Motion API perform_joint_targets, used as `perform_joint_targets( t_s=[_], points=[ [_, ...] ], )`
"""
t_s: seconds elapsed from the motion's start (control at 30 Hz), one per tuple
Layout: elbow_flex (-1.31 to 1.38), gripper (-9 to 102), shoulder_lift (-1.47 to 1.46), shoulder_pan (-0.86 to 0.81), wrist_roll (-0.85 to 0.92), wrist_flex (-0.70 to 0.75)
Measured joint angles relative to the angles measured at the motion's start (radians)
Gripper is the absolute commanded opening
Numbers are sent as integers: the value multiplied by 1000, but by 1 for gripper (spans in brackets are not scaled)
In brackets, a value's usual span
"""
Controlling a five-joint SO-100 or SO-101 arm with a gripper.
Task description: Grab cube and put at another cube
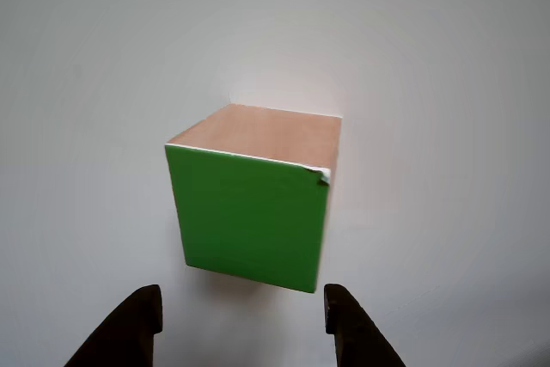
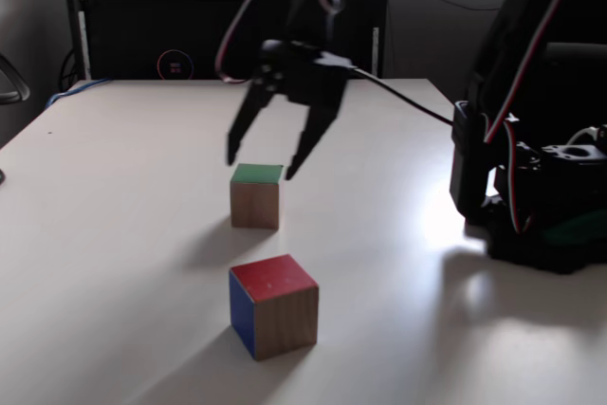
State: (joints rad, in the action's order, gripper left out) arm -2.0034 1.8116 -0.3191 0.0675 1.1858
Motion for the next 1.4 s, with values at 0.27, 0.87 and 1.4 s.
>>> perform_joint_targets(
  t_s=[0.27, 0.87, 1.4],
  points=[
    [63, 37, -95, -6, 21, 5],
    [63, 40, -212, -103, 14, -98],
    [51, 34, -310, -84, 5, -173]
  ],
)
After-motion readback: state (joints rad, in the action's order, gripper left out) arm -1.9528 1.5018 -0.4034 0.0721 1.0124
